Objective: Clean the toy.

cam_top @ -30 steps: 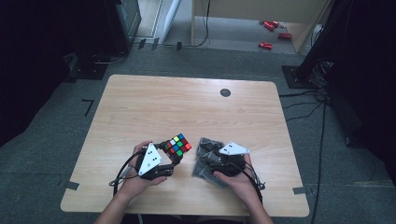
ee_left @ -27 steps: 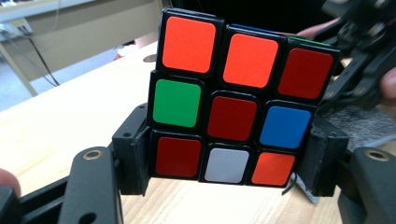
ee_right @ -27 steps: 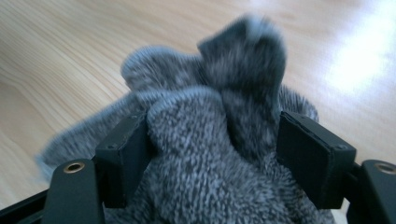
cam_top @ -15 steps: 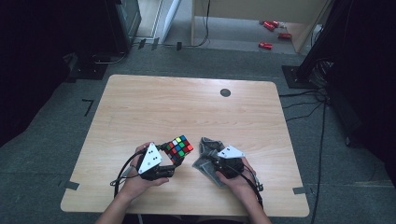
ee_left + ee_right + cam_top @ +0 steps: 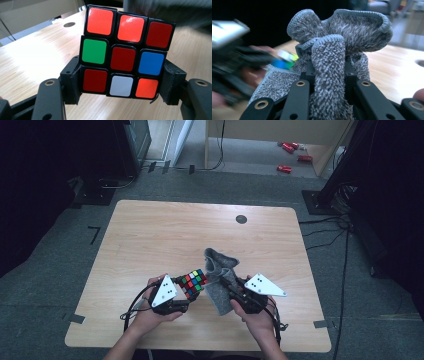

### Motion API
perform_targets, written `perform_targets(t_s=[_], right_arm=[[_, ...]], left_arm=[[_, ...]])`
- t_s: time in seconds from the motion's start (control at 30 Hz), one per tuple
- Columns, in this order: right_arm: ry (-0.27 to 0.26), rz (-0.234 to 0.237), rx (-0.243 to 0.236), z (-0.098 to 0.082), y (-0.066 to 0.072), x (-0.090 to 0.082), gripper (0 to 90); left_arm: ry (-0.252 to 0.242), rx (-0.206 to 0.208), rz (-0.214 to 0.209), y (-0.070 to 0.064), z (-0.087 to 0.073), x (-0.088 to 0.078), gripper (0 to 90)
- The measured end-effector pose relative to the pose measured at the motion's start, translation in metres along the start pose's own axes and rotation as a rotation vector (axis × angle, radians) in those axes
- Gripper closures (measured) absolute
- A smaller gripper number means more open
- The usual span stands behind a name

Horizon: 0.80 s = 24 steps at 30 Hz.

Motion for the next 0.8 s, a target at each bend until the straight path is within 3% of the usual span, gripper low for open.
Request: perform_targets(t_s=[0.13, 0.2, 0.27, 0.33, 0.4, 0.5, 0.57, 0.7, 0.8], right_arm=[[-0.019, 0.071, -0.008, 0.010, 0.028, 0.001, 73.6], [0.001, 0.078, -0.030, 0.006, 0.035, 0.005, 73.0], [0.023, 0.059, -0.023, -0.002, 0.032, 0.010, 72.9], [0.029, 0.022, -0.001, -0.012, 0.023, 0.014, 73.1], [0.074, -0.034, -0.004, -0.022, 0.012, 0.018, 73.4], [0.130, -0.079, 0.027, -0.033, -0.002, 0.021, 73.2], [0.122, -0.094, 0.039, -0.031, -0.007, 0.018, 72.9], [0.053, -0.045, 0.006, -0.010, 0.006, 0.009, 72.5], [0.021, 0.019, -0.026, 0.000, 0.025, 0.007, 72.2]], left_arm=[[-0.001, 0.033, -0.031, -0.012, 0.003, 0.003, 33.7], [-0.019, 0.044, -0.051, -0.017, 0.005, 0.002, 33.7], [-0.050, 0.038, -0.069, -0.021, 0.009, -0.001, 33.8], [-0.052, 0.044, -0.042, -0.018, 0.009, -0.002, 33.7], [-0.069, 0.022, -0.050, -0.014, 0.008, -0.004, 33.8], [-0.086, -0.001, -0.042, -0.008, 0.010, -0.007, 33.9], [-0.076, -0.003, -0.040, -0.006, 0.008, -0.006, 33.9], [-0.026, 0.033, -0.029, -0.012, 0.002, 0.001, 33.9], [-0.031, 0.046, -0.051, -0.020, 0.005, 0.002, 33.9]])
Point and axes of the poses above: each handheld gripper's, and its own axes: x roughly forward along the jaws, z roughly out of its top, y roughly to its left, the point moved 6 cm from there along x, roughly forward along the jaws, and after that the axes turned 3 degrees about -x, right-handed, at the moved point
